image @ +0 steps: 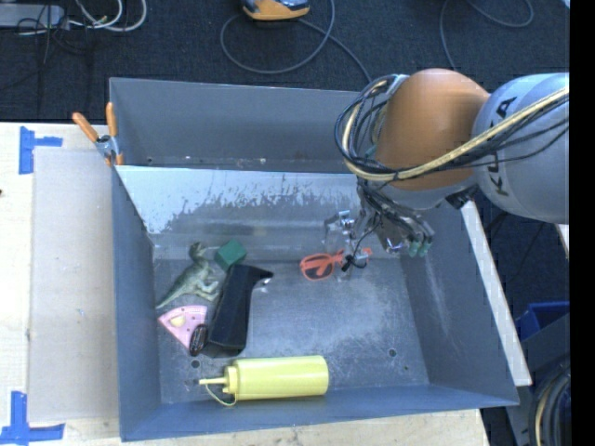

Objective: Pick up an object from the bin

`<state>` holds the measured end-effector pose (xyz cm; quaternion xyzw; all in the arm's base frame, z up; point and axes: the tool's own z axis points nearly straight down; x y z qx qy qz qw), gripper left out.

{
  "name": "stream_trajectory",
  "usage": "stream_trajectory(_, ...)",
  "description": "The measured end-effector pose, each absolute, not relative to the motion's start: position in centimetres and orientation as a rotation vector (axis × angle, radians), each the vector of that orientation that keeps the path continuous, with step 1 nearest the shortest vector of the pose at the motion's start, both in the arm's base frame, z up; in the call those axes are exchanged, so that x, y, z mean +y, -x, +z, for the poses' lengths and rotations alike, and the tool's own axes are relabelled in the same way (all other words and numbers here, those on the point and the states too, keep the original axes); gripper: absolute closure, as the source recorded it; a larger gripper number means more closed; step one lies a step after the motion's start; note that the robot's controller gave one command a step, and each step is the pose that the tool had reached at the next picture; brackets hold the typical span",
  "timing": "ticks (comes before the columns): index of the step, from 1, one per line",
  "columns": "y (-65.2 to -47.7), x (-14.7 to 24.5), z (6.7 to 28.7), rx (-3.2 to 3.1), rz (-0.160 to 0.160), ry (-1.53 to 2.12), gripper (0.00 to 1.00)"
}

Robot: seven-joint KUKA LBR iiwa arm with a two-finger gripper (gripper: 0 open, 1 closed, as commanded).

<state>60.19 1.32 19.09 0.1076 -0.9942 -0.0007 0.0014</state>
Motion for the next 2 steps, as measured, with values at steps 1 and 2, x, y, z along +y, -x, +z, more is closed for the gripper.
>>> stream_trajectory(1, -58.2, 1.3, 23.6, -3.116, -0.003, -0.346, 1.00)
stream_trajectory(2, -60.0, 2.6, 34.2, -3.118, -0.002, -0.378, 1.00)
